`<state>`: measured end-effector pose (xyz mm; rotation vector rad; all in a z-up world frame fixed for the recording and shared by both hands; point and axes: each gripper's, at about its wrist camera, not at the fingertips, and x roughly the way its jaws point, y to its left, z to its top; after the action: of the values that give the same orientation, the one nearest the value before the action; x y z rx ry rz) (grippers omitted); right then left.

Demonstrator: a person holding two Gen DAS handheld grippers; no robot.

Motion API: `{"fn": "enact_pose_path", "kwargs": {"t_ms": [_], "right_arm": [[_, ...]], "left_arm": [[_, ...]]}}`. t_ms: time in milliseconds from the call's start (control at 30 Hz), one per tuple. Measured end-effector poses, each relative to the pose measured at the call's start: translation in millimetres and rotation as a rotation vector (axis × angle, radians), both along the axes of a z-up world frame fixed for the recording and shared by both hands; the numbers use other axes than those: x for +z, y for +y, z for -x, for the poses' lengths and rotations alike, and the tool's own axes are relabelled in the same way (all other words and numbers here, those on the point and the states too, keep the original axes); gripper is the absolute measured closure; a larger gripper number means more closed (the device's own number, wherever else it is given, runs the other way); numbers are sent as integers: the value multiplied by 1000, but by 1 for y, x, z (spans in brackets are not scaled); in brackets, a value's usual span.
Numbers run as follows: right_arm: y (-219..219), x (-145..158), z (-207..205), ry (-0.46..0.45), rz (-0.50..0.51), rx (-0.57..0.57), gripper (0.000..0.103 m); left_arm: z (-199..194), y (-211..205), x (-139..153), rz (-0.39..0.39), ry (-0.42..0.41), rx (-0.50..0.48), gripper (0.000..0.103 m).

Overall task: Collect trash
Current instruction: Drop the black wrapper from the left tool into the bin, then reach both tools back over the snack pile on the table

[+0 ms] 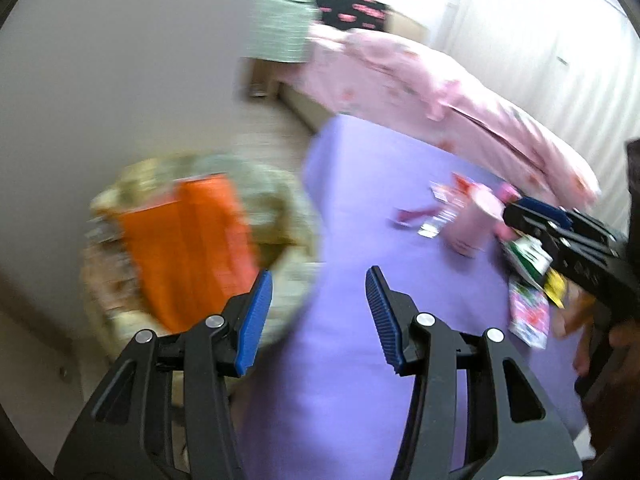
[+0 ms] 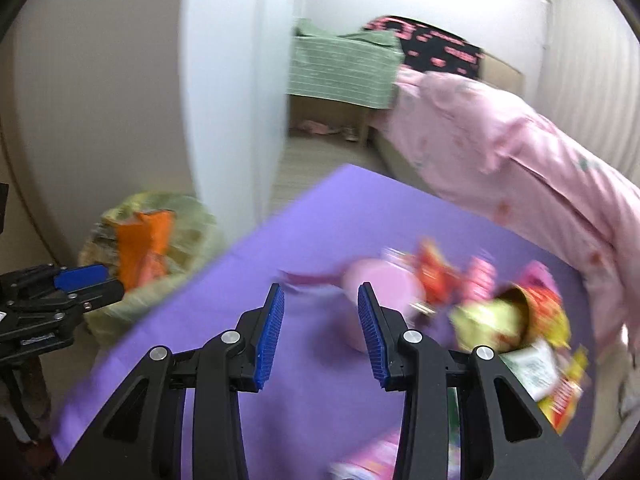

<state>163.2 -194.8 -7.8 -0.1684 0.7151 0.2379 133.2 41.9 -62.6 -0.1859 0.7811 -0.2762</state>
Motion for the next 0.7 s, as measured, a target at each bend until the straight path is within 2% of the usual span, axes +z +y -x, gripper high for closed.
{"fn": "enact_pose_path", "kwargs": {"t_ms": [133, 433, 533, 633, 700], "right_arm": [[-63, -5, 7, 8, -3, -123, 65], [-160, -8, 4, -20, 24, -309, 63], [-176, -9, -10, -12, 15, -316, 63], [-181, -14, -33, 23, -16, -277, 63], [-180, -20, -47, 30, 5, -267, 63]], "left_arm": [[-7, -41, 2, -9, -28, -148, 57], [-27, -109, 8, 18, -38, -329, 57], [-30, -127, 5, 3, -33, -351, 57], [-30, -135, -1, -3, -7, -356, 57], [-31, -137, -4, -7, 6, -354, 57]]}}
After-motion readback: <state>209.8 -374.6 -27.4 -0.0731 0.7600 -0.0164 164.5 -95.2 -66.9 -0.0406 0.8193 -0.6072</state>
